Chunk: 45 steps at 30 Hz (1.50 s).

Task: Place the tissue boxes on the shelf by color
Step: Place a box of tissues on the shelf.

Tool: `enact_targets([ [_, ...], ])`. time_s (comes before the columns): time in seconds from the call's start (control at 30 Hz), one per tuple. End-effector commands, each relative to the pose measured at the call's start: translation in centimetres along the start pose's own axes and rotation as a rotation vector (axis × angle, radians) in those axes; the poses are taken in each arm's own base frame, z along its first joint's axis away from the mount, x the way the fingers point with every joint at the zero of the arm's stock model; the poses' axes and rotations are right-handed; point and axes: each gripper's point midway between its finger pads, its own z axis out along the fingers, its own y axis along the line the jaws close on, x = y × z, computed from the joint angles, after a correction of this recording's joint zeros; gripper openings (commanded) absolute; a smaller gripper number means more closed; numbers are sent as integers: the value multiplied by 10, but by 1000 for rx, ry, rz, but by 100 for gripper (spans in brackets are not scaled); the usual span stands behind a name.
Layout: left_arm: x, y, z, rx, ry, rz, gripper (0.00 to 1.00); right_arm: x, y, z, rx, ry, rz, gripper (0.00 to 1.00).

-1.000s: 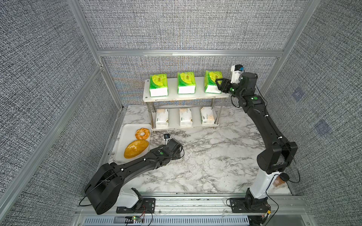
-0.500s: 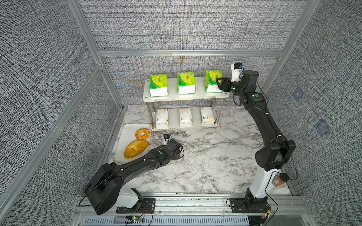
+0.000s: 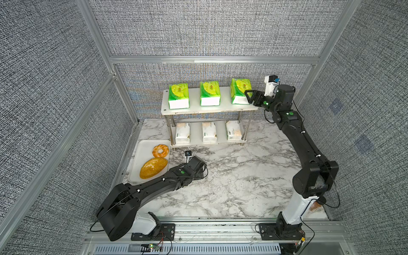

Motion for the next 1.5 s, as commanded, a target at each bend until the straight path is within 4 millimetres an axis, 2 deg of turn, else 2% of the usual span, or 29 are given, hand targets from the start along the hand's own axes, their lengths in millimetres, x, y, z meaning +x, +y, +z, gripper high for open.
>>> enact_targets([
  [0.0,-2,0,1,-8,-1,4,81,-1,18,-5,-97,-14,42,84],
  [0.5,1,1,2,1,-2,2,81,-2,40,-12,-196,-76,92,87],
  [0.87,0,-1,1,10,-3,5,81,14,47,-11,-214,-58,121,88],
  [1.1,-1,-2,2,11,-4,7,81,9,50,-12,-195,-69,113,87],
  [1.27,-1,-3,2,13,-4,7,81,-1,57,-20,-157,-86,98,87],
  [1.47,-2,-6,4,18,0,15,81,0,62,-22,-45,-84,109,87],
])
